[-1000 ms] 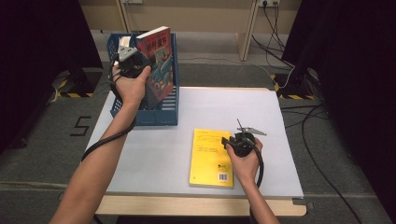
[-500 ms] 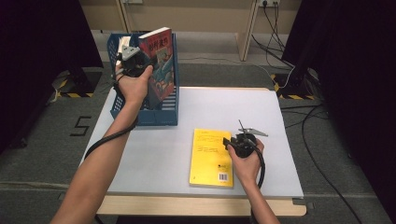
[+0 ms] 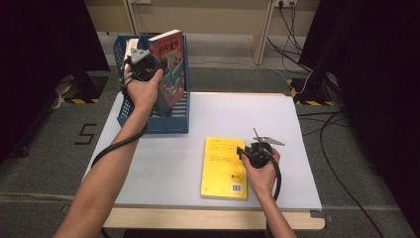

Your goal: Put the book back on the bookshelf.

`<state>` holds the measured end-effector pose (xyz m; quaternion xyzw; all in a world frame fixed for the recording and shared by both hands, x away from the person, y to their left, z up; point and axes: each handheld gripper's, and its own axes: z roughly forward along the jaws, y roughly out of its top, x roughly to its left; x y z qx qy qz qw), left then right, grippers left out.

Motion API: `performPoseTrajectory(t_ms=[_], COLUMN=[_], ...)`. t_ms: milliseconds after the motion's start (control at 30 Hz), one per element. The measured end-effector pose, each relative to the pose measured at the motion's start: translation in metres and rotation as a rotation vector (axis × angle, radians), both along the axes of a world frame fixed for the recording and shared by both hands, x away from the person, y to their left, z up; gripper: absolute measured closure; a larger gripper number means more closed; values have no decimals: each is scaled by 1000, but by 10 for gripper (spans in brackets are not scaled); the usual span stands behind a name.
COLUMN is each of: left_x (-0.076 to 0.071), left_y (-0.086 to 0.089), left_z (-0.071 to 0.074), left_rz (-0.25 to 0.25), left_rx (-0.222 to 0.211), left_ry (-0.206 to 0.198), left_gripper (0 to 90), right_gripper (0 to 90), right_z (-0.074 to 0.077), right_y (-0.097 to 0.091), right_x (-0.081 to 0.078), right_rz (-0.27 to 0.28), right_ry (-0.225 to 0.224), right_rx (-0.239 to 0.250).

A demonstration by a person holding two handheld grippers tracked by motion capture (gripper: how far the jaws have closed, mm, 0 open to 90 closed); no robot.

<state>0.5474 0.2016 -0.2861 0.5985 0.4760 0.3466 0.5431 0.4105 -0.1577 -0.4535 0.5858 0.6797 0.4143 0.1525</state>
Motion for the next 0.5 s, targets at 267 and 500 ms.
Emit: performPoseTrajectory(t_ms=[267, 500], left_x=[3, 5], left_y=[-1, -4], left_z=[0, -2], left_rz=[1, -1], left_rx=[-1, -1], left_ry=[1, 3], left_gripper=[744, 744], right_gripper=[620, 619], right_z=[0, -2], right_y=[-2, -3], right_x=[-1, -2], right_rz=[1, -1], right_ry=[-3, -1], right_rx=[0, 12])
